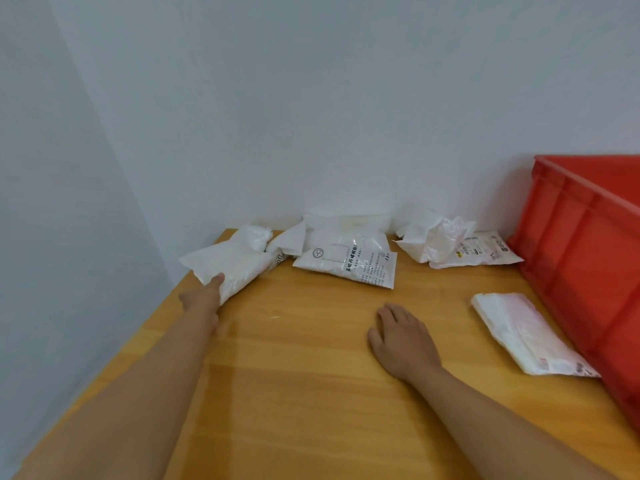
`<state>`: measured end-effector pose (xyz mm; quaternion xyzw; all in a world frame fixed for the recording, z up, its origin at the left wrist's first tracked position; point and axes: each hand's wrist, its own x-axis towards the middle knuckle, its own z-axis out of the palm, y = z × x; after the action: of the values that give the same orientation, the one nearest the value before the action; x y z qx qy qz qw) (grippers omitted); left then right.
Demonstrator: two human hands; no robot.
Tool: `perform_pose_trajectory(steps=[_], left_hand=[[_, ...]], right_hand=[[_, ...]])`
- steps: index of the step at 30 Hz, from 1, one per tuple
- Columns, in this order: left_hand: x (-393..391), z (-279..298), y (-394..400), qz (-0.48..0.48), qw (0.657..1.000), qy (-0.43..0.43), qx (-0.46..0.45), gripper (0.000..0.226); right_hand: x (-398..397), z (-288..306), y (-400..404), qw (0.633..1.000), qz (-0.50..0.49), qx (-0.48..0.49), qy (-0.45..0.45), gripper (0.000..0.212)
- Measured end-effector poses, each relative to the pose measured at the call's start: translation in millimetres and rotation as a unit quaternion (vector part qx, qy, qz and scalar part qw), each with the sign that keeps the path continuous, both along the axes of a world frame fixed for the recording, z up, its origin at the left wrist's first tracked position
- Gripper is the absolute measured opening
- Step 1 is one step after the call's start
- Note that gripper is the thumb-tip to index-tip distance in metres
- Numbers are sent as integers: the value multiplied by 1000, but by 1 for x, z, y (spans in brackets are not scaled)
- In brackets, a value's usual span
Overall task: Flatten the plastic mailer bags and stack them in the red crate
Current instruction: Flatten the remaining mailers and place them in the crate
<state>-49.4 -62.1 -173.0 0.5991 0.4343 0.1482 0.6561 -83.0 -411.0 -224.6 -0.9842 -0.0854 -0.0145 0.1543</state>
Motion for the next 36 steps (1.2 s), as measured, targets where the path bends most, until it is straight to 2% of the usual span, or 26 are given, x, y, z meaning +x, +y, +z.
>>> perform_pose_trajectory(steps=[6, 15, 18, 20, 22, 23, 26, 28, 30, 31, 33, 36], left_hand=[[13, -7, -1, -48, 998, 32, 4, 63], [-24, -6, -8, -55, 998, -17, -1, 8], [-44, 1, -11, -108, 992, -67, 20, 14], [-57, 9, -22, -181, 975, -114, 55, 23], [-67, 16, -40, -252, 947, -157, 119, 26], [-71, 17, -50, -281, 930, -171, 161, 22], [-82, 11, -81, -307, 863, -186, 355, 9], [-91, 2, -106, -275, 786, -234, 502, 15], [-104, -6, -128, -233, 695, -281, 620, 17], [-110, -11, -137, -218, 653, -290, 664, 18], [-120, -21, -151, -214, 599, -282, 718, 21], [-134, -38, -163, -274, 549, -250, 749, 55]], right_hand=[[-2, 2, 1, 1000, 2, -5, -10, 52], [-3, 4, 1, 1000, 0, -2, 3, 54], [-4, 8, 0, 1000, 2, 16, 13, 54], [-4, 11, -2, 998, -9, 66, 16, 41], [-6, 18, -6, 978, -38, 201, 37, 22], [-7, 22, -9, 956, -53, 284, 56, 19], [-10, 40, -17, 851, -112, 502, 108, 30], [-16, 50, -24, 771, -146, 602, 148, 40], [-27, 53, -32, 716, -160, 651, 197, 47], [-34, 54, -35, 705, -161, 656, 217, 49], [-47, 55, -42, 713, -155, 640, 240, 46], [-58, 58, -47, 772, -126, 578, 232, 33]])
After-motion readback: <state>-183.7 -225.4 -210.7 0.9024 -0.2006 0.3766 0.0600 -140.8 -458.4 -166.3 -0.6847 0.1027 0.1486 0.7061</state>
